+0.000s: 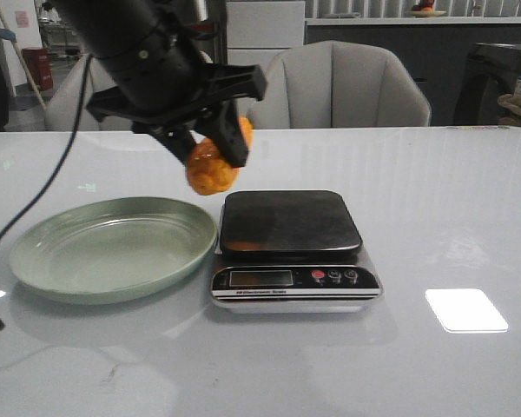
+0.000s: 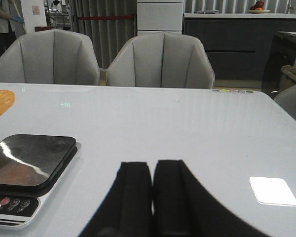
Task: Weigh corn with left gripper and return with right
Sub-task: 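Lift the corn with the left gripper and carry it over the scale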
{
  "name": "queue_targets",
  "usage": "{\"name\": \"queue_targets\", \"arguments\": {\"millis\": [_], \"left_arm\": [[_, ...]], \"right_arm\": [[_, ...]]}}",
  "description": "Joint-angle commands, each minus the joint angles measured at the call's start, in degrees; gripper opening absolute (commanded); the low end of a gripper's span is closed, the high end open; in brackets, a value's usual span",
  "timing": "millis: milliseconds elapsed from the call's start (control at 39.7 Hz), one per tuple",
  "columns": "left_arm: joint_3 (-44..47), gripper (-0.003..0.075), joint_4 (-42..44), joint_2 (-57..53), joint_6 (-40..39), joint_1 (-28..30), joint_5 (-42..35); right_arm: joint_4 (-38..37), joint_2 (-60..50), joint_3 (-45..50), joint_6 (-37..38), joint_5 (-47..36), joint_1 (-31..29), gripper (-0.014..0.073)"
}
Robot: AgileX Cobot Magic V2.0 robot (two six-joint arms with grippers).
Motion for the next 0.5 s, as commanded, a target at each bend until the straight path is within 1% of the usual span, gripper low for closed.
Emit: {"name": "queue_targets", "arguments": {"millis": [0, 101, 151, 227, 277, 403, 478], "left_arm": [[-3.18, 0.0115, -4.41, -0.81, -0.38, -2.3, -3.13], [-3.57, 0.0119, -7.01, 0.73, -0.38, -4.13, -6.48], [-3.57, 0.0134, -8.37, 1.24, -0.38, -4.77, -7.59], [-3.66, 0.0188, -10.1, 2.28, -0.38, -5.54, -9.19], [-3.66, 0.0245, -10.64, 3.07, -0.38, -6.05, -9.71], [-3.66, 0.0355, -11.63, 4.61, -0.38, -6.05, -9.93], [-3.66, 0.0389, -11.63, 5.32, -0.38, -5.84, -9.93]], "right_arm": [[-0.61, -1.19, 0.68, -0.35, -4.76, -0.23, 0.0165], [-0.61, -1.19, 0.68, -0.35, -4.76, -0.23, 0.0165], [-0.61, -1.19, 0.68, -0.35, -4.76, -0.23, 0.0165], [-0.61, -1.19, 0.68, -0.35, -4.76, -0.23, 0.0165], [-0.61, -1.19, 0.68, -0.35, -4.76, -0.23, 0.0165], [-0.61, -1.19, 0.68, -0.35, -4.76, -0.23, 0.0165], [-0.61, -1.19, 0.68, -0.35, -4.76, -0.23, 0.0165]]}}
